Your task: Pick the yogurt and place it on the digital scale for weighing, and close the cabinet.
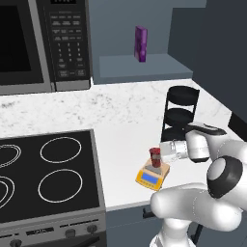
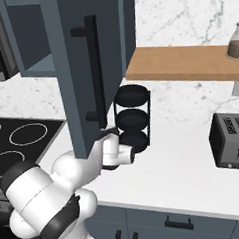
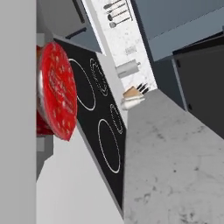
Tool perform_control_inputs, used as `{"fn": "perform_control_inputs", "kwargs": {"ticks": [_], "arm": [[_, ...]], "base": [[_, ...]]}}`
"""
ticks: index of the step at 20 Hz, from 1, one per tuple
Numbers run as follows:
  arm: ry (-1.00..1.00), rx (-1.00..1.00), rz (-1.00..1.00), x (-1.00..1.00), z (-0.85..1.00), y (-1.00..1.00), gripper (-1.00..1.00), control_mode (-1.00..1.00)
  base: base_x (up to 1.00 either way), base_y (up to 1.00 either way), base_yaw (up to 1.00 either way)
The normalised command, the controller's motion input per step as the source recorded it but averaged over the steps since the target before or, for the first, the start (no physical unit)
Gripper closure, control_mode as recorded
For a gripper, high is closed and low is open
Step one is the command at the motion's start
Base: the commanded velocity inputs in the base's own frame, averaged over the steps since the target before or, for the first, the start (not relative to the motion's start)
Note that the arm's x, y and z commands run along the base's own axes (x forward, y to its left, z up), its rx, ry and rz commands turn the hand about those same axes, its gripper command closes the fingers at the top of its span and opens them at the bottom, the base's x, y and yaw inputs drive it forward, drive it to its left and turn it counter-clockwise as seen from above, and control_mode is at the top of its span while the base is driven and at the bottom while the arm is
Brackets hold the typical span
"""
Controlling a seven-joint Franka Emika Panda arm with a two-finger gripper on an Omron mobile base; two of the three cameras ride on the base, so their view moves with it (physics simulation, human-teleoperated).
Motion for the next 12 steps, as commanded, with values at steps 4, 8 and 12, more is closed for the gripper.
{"fn": "perform_control_inputs", "kwargs": {"ticks": [4,8,12], "arm": [[-0.06,0.02,0.13,-0.13,-0.20,0.01,1.00,-1.00],[-0.02,0.03,0.20,0.00,-0.13,0.00,1.00,-1.00],[-0.07,0.15,0.17,-0.11,-0.19,0.16,1.00,-1.00]], "base": [[0.00,0.00,0.00],[0.00,0.00,0.00],[0.00,0.00,0.00]]}}
